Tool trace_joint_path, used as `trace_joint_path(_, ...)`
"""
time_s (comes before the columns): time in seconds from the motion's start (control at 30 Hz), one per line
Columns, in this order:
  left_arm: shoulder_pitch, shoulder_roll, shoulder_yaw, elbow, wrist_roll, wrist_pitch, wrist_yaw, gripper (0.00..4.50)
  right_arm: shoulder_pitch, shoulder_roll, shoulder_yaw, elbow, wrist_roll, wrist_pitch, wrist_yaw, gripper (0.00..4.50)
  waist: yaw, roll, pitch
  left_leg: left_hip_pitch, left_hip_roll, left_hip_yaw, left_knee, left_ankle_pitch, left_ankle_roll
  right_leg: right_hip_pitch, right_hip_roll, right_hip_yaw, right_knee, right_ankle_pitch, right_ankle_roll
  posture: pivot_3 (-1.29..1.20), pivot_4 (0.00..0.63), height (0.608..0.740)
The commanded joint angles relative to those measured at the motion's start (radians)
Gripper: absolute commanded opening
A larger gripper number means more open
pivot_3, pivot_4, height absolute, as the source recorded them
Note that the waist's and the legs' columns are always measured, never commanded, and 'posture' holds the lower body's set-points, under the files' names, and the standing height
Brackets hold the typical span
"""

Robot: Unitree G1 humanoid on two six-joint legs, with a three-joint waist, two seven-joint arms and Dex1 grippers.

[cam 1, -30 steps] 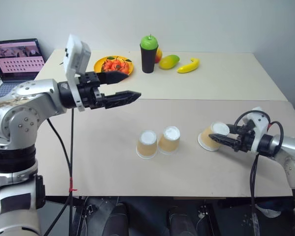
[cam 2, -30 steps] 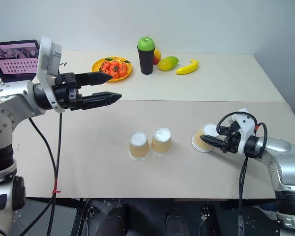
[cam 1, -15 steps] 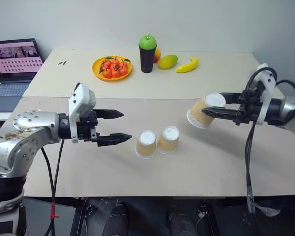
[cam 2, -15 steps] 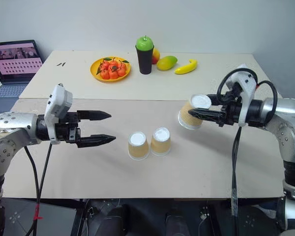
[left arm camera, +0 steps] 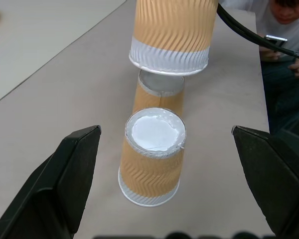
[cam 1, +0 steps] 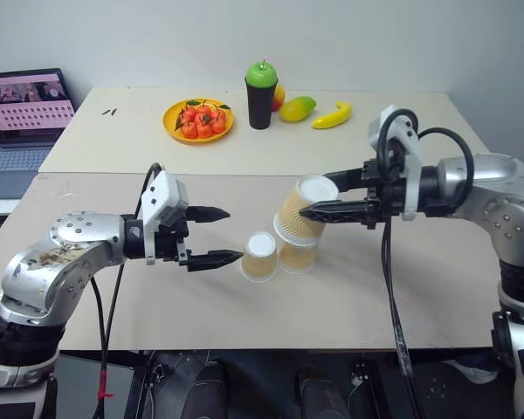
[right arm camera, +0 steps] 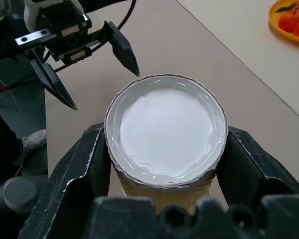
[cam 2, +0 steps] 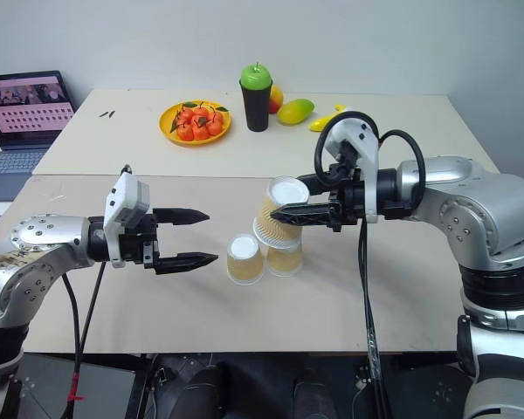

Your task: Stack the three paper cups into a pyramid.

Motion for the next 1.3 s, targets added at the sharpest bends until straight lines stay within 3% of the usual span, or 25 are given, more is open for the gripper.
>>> trace_joint_path(0.03, -0.005, -0.011, 0.016, -0.029, 0.002, -0.019, 0.021, 4.50, -0.049, 0.010, 0.017, 0.010, -0.023, -0.015, -0.010, 3.07, 0.000, 0.000, 0.000, 0.000, 0.000, 0.000, 0.000, 0.000, 0.000, 0.000, 0.000, 0.000, 0.000, 0.000, 0.000, 0.00, 0.150, 0.735)
trace_joint_path(0.37, 0.017, -0.039, 0.008, -0.046, 0.015, -0.030, 0.051, 4.50, -0.097, 0.017, 0.082, 0.060, -0.086, -0.041, 0.018, 3.07, -0.001, 0.000, 0.000, 0.000, 0.000, 0.000, 0.000, 0.000, 0.000, 0.000, 0.000, 0.000, 0.000, 0.000, 0.000, 0.00, 0.150, 0.735)
trace_joint_path(1.3, -0.002, -0.052, 0.002, -0.016, 0.053, -0.054, 0.045, 4.50, -0.024, 0.072, 0.115, 0.010, -0.110, -0.028, -0.021, 3.07, -0.001, 0.000, 0.000, 0.000, 0.000, 0.000, 0.000, 0.000, 0.000, 0.000, 0.000, 0.000, 0.000, 0.000, 0.000, 0.00, 0.150, 0.735)
